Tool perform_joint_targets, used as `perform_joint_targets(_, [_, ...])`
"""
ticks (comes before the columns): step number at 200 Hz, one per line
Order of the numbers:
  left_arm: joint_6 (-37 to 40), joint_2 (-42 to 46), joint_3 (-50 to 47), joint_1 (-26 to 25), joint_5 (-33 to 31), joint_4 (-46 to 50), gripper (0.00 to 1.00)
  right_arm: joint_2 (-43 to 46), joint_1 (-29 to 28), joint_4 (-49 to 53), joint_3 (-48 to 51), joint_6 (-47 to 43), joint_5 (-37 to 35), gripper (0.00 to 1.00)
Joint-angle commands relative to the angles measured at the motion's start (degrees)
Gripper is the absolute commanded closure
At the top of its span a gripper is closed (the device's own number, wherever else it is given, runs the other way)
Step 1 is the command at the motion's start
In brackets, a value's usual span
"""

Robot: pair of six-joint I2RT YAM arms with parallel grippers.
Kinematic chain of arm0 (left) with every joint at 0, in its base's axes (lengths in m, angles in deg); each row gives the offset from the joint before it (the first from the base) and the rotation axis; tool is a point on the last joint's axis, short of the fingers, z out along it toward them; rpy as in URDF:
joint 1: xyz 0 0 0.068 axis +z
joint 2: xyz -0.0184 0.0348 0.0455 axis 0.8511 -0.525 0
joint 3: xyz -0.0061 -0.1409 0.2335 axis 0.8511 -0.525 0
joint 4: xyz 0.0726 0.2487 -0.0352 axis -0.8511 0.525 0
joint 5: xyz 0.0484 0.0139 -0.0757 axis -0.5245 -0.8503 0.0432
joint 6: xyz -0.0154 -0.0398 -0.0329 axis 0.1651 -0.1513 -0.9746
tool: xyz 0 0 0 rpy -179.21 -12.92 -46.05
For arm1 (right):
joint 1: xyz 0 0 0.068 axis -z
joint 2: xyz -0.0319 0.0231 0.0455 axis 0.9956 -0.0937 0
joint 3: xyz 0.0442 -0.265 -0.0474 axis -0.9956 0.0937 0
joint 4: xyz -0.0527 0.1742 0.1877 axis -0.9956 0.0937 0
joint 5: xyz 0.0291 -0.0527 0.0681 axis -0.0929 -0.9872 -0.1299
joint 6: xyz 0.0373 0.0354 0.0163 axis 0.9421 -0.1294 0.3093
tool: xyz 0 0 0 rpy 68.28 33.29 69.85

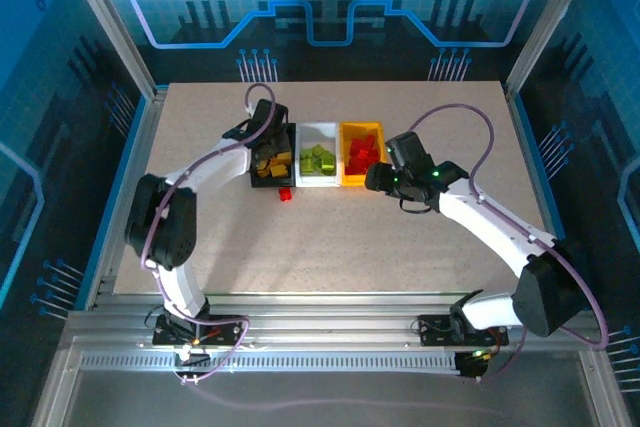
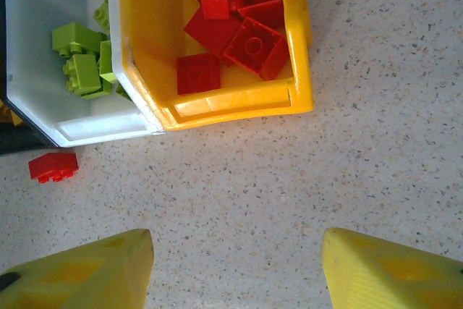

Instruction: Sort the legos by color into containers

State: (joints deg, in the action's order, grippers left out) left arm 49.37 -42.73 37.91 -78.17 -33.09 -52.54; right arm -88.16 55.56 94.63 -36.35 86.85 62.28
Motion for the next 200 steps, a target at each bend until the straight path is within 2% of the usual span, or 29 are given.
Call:
perform_joint_targets(1, [0.63,-2.04,4.33,0.54,-0.68,3.14,0.46,0.58,0.23,0.41,-0.71,0.83,-0.21,0.36])
perform_joint_targets(31, [-0.34,1.51,3.02,0.16,1.86,1.57,0.26,0.83,0.3,0.27,-0.5,0.71,-0.48,0.35])
perform_joint_targets(63, [-2.34,10.41,-5.96,-2.22,2.94,-1.22,0.01,0.04,0.25,-0.39,-0.66,0.81,-0.31,0.35])
perform_joint_targets(102, [-4.39,20.74,-21.74,-9.05,3.09,-6.09,0.01,-1.9,0.26,-1.32,-0.51,1.01,0.51,0.35])
perform_joint_targets(134, [-4.52,24.36,-31.91,-15.36,-0.9,-9.41,0.02,-2.43,0.23,-1.85,-0.32,1.22,0.79,0.35])
perform_joint_targets(155, [-4.89,23.38,-36.61,-15.98,-1.96,-13.72,0.08,-2.42,0.25,-1.93,-0.41,1.3,0.66,0.36])
perform_joint_targets(177, [-2.94,19.39,-38.1,-15.93,-3.49,-19.3,0.2,-2.68,0.23,-1.86,-0.74,1.41,0.68,0.35])
perform_joint_targets(200, [-2.64,13.38,-35.98,-14.64,-4.54,-21.98,0.22,-2.45,0.25,-1.24,-1.25,1.18,0.47,0.35])
